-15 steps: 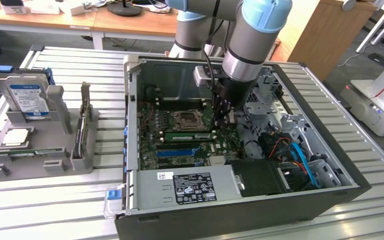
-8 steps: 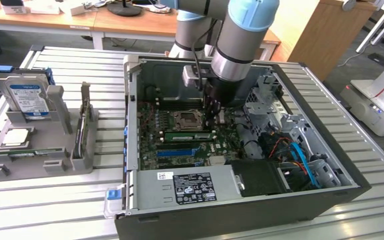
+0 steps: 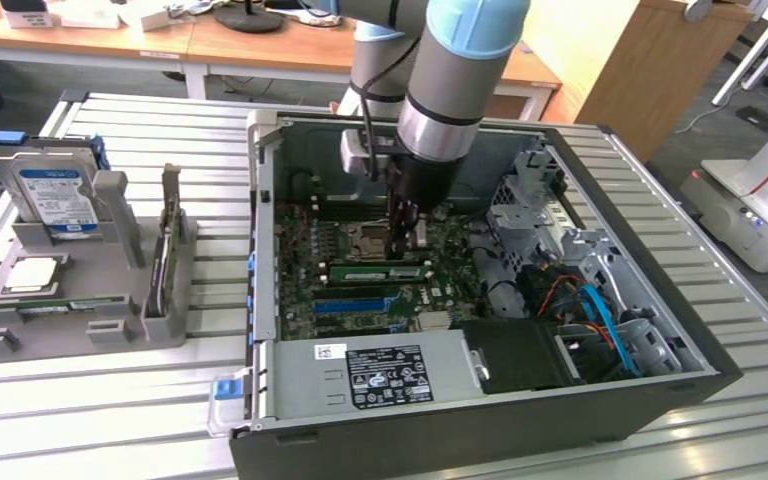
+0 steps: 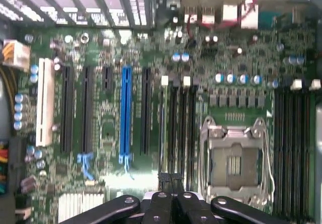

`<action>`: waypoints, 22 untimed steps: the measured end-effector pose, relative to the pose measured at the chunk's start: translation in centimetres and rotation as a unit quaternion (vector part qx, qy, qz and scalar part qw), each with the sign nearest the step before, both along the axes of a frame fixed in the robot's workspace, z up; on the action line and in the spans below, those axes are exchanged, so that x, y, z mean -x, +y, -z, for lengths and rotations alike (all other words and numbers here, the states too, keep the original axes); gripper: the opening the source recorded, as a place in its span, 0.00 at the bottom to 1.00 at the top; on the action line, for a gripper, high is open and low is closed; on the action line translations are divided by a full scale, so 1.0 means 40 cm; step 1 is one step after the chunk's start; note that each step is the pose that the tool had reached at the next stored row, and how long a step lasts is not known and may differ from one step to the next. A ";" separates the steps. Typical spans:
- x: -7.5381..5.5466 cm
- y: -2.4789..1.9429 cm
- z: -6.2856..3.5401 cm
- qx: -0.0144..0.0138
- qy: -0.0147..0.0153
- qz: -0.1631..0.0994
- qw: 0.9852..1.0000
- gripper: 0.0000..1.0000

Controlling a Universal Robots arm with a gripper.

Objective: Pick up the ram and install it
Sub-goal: 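Press down the ram until it locks into place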

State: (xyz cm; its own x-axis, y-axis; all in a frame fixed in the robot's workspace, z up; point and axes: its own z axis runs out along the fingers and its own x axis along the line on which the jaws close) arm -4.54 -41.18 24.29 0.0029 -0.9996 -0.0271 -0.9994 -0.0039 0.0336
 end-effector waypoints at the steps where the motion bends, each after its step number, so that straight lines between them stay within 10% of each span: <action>1: 0.007 0.000 0.000 0.000 0.000 0.000 1.000 0.11; 22: 0.100 -0.002 0.000 0.000 0.000 0.000 1.000 0.11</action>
